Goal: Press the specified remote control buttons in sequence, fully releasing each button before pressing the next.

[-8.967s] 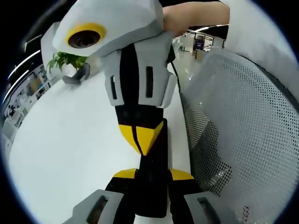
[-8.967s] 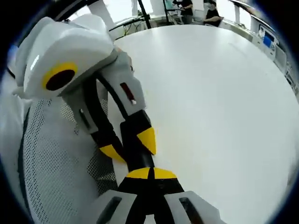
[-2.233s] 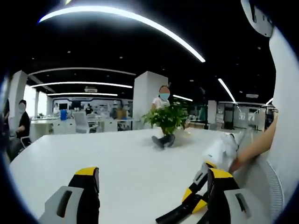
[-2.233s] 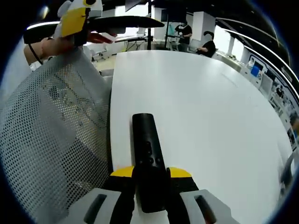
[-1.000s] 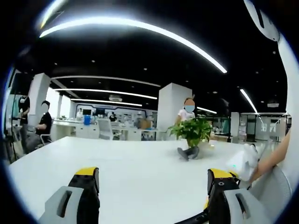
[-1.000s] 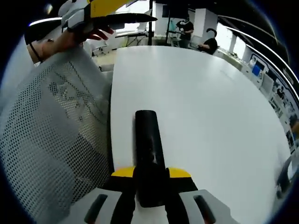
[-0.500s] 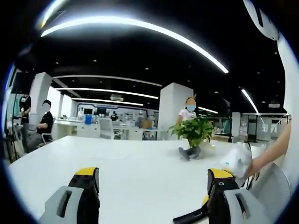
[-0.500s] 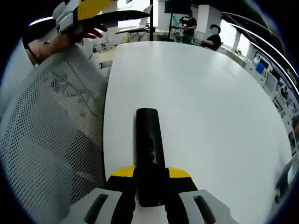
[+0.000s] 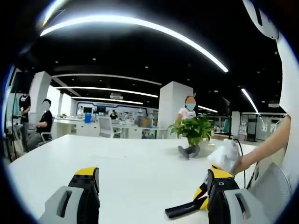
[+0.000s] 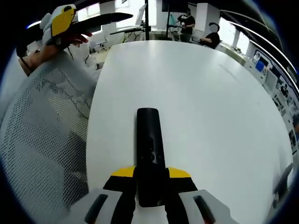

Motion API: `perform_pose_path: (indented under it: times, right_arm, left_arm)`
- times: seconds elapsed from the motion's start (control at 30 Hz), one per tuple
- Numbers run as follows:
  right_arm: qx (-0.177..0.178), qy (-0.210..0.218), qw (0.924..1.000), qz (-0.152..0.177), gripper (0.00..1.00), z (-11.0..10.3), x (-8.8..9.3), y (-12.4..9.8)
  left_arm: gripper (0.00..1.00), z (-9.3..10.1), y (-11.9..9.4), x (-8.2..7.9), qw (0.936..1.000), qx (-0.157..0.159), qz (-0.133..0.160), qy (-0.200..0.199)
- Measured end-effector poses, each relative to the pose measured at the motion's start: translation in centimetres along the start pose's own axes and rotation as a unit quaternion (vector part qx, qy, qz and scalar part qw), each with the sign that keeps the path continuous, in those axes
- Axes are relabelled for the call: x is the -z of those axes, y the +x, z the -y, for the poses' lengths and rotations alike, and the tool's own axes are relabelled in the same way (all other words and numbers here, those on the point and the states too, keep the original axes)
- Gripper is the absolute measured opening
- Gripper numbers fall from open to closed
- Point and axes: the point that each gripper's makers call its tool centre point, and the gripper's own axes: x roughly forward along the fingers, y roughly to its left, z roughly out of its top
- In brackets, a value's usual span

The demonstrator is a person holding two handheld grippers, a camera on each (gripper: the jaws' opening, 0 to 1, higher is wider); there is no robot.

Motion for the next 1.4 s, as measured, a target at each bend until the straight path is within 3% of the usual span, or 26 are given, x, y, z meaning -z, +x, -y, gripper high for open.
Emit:
perform_pose_path:
  times: [0.17, 0.73, 1.4]
  right_arm:
    - [0.012, -0.012, 0.9996, -0.023, 0.2, 1.7, 0.4, 0.1]
    - [0.011, 0.003, 0.9993, -0.036, 0.2, 7.0, 0.0, 0.2]
    - [-0.001, -0.011, 0.9986, -0.051, 0.2, 10.7, -0.5, 0.5]
  left_arm:
    - [1.0, 0.1, 0.1, 0.1, 1.0, 0.002, -0.004, 0.001]
    - [1.0, 0.2, 0.2, 0.7, 0.9998, 0.005, -0.019, 0.002]
    - [1.0, 0.1, 0.3, 1.2, 0.9995, 0.003, -0.031, 0.005]
